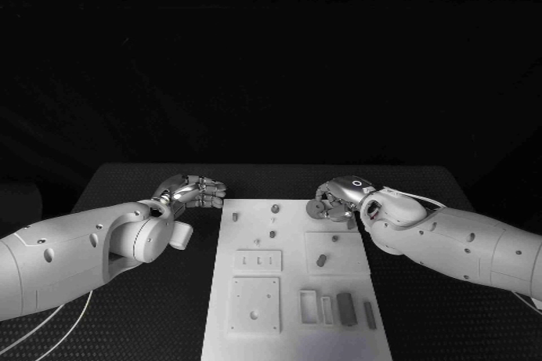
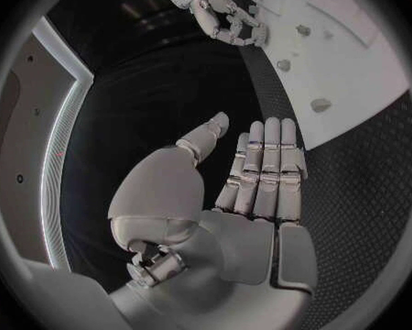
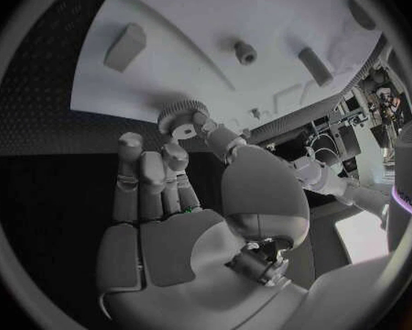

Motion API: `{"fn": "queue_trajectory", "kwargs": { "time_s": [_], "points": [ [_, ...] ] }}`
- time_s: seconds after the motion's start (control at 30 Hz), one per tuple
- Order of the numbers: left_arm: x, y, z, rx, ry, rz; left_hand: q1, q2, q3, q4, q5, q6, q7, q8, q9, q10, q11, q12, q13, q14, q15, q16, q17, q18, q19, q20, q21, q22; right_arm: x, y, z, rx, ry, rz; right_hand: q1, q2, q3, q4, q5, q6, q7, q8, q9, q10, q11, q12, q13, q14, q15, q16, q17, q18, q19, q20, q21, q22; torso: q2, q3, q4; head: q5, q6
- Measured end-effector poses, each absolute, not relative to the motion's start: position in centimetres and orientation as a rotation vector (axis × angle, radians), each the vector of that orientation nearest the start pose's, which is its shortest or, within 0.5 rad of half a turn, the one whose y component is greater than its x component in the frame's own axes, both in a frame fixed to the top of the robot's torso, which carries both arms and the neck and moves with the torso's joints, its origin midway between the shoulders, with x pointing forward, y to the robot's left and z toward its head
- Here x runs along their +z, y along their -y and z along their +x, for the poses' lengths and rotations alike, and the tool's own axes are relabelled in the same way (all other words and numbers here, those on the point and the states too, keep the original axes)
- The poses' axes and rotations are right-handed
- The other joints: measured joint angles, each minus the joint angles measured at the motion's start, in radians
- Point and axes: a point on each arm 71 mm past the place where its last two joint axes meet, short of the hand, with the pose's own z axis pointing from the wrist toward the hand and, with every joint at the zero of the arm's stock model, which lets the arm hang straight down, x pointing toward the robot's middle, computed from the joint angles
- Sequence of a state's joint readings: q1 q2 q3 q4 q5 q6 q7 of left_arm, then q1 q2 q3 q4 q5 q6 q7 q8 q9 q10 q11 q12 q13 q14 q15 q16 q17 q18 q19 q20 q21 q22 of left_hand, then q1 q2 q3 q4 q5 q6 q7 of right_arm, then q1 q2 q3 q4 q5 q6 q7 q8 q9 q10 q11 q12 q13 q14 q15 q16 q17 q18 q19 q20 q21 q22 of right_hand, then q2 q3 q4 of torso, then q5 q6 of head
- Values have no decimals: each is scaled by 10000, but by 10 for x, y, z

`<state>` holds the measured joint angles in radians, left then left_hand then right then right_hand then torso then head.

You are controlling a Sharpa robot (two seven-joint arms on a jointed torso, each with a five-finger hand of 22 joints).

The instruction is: Assemble the parts on the task board

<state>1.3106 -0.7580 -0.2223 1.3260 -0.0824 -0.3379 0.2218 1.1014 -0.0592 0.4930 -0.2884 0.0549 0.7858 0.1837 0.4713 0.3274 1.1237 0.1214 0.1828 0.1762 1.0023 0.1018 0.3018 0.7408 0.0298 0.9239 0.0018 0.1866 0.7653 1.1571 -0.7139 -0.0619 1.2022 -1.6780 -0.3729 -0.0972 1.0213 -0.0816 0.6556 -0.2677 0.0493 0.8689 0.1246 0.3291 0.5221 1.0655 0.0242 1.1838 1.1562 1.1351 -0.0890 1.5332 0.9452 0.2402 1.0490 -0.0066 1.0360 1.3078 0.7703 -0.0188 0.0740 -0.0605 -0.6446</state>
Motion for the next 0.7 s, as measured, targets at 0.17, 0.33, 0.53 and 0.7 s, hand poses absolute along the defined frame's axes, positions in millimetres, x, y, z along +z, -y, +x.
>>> {"fn": "queue_trajectory", "kwargs": {
  "time_s": [0.17,0.33,0.53,0.7],
  "points": [
    [-207,-233,522,-12041,-16140,-10705,0,0,0,0,0,0,0,0,8,0,0,0,-1,0,0,0,0,1,0,0,0,1,-213,215,524,3941,-15657,-2807,-7,-98,1,60,0,5,-6,2,65,15,-15,0,-33,13,-9,35,3,-2,2,1,38,0,-1,-5,1,16,49],
    [-207,-233,522,-12016,-16129,-10718,0,0,0,0,0,0,0,0,8,0,0,0,-1,0,0,0,-1,0,0,0,-40,1,-207,199,516,4199,-15375,-2962,-48,-139,41,100,0,38,-39,4,64,35,-35,0,-68,55,-19,35,3,-3,56,-25,38,0,-1,-4,5,47,60],
    [-207,-235,522,-11987,-16111,-10735,0,0,0,0,0,0,0,0,8,0,0,0,-2,0,0,0,0,0,0,0,-40,1,-203,177,508,4476,-15033,-3450,-38,-228,69,127,0,54,-54,4,63,50,-50,0,-89,75,-34,34,-25,-5,60,-24,38,0,-1,-2,13,105,60],
    [-207,-234,521,-11984,-16106,-10738,0,0,0,0,0,0,0,0,7,0,0,0,7,0,0,0,7,0,0,0,-40,2,-203,156,504,4635,-14760,-4027,-38,-228,68,183,0,59,-59,4,60,53,-52,-1,-119,85,-42,34,-57,-6,75,-9,38,0,0,1,0,136,50]
  ]
}}
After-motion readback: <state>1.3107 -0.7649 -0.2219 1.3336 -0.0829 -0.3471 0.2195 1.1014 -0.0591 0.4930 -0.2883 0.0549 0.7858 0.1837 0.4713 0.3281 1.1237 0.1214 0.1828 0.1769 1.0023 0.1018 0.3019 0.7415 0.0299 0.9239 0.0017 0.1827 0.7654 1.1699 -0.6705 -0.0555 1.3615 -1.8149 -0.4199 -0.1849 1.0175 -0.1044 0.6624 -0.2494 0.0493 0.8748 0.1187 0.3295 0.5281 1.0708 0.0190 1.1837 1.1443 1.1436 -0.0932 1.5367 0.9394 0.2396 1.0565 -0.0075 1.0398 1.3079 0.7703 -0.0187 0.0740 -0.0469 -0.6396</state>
